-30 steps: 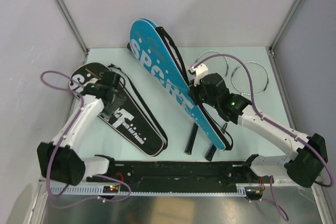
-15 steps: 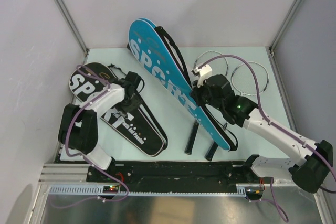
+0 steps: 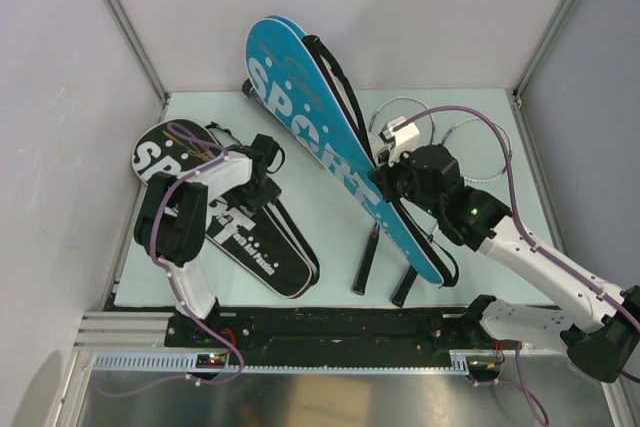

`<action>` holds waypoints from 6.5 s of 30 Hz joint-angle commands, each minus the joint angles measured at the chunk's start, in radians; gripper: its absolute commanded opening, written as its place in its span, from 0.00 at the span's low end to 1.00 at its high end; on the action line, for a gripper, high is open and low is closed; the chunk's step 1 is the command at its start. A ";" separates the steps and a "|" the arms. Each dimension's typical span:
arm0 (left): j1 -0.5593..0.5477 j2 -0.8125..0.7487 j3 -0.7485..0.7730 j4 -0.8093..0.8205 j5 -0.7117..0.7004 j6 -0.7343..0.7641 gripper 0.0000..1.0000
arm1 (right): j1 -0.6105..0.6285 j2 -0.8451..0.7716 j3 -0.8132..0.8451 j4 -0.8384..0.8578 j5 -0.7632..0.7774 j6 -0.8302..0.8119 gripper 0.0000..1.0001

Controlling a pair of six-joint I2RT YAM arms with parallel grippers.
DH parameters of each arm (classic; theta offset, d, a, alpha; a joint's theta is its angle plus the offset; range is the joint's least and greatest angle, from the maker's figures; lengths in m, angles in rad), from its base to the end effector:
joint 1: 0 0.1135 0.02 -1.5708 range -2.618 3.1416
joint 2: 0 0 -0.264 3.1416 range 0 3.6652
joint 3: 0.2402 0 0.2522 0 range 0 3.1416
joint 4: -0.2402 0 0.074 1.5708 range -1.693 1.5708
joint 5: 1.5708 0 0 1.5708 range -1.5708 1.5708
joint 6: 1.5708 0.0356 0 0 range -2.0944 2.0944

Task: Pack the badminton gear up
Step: Pick up the racket bag from the center of the board, then place the racket bag at the center of the board, then open the racket bag at the center of the board.

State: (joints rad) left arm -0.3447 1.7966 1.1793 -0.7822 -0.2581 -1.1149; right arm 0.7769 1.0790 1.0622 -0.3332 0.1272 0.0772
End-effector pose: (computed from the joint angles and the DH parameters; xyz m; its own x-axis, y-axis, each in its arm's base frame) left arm 0.3156 -0.1037 0.1711 -0.6649 -0.6837 -0.3009 -0.7069 0.7061 -0.0423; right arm 0.1771 0.1678 0.3646 -0.2909 -0.1787 -0.9399 -0.5897 0.8071 0.0291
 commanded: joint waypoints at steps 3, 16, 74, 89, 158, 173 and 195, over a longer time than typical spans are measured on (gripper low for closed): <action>-0.006 0.059 -0.019 0.028 -0.002 -0.001 0.58 | 0.001 -0.054 0.030 0.153 0.038 -0.010 0.00; 0.013 -0.090 -0.124 0.024 -0.048 0.044 0.00 | 0.034 -0.020 0.030 0.154 0.008 0.065 0.00; 0.088 -1.258 -0.299 -0.031 -0.321 0.251 0.00 | 0.136 1.120 0.597 0.754 -0.253 0.722 0.06; 0.088 -1.320 -0.367 0.022 -0.321 0.276 0.00 | 0.135 1.379 0.866 0.603 -0.383 0.691 0.00; 0.087 -1.421 -0.288 0.212 0.129 0.614 0.00 | 0.207 0.689 0.311 0.630 -0.587 0.689 0.00; 0.087 -1.246 -0.457 0.304 0.252 0.648 0.00 | 0.174 0.609 0.064 0.709 -0.326 0.579 0.00; 0.087 -0.952 -0.444 0.334 0.191 0.635 0.53 | 0.297 0.666 0.064 0.664 -0.131 0.542 0.00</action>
State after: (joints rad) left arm -0.2596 0.7891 0.6800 -0.4923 -0.0700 -0.5201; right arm 1.0580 1.7580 1.0981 0.2977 -0.0635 0.6537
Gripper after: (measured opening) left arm 0.520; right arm 0.041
